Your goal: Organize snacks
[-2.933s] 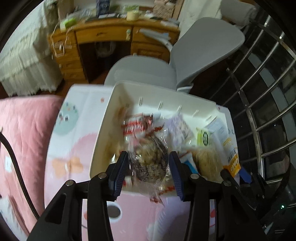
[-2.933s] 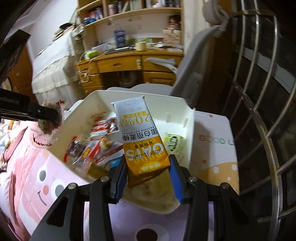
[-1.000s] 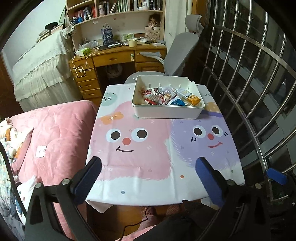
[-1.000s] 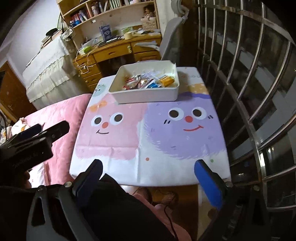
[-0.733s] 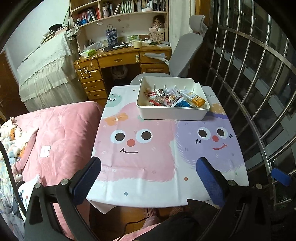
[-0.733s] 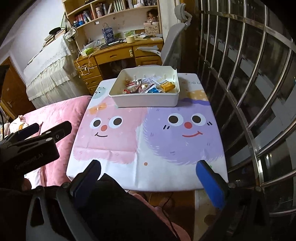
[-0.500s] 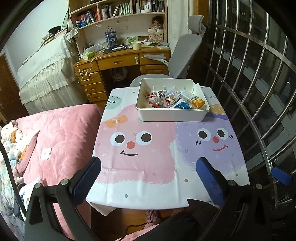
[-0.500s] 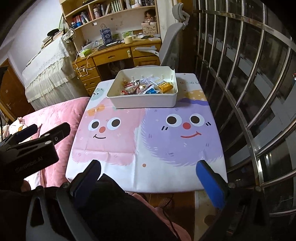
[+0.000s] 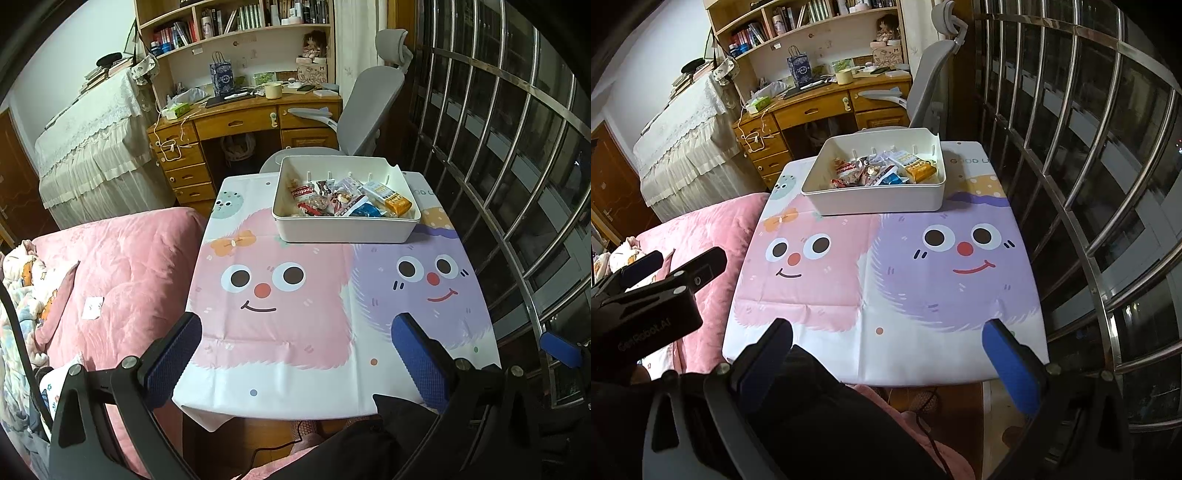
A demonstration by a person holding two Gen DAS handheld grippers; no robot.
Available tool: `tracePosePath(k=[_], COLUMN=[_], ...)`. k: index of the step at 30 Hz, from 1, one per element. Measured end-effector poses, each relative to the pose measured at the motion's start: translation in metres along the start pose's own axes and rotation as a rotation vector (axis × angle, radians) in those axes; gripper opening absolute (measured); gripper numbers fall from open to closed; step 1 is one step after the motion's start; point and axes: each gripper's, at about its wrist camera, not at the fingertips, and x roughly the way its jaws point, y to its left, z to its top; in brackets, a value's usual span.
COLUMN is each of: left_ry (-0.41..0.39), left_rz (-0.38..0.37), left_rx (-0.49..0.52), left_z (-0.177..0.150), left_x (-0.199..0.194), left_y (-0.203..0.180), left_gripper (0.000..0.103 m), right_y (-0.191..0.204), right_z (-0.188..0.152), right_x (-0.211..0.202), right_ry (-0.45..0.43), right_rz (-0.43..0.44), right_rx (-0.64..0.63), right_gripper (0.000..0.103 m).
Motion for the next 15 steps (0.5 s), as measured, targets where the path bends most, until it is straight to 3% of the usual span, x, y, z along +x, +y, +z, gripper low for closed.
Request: tracePosePath(k=[15], left_ry=[0.002], left_rz=[0.002], left_rx=[-0.001], left_z=[0.0023], left_x=[0.0013], left_y=[0.0019], left_gripper=[0.102], right_y=[0.0016], right_z=[0.001], right_x=[0.0027], right_ry=[0.006], right_rz=[0.003], right_rx=[0.003], right_gripper=[0.103])
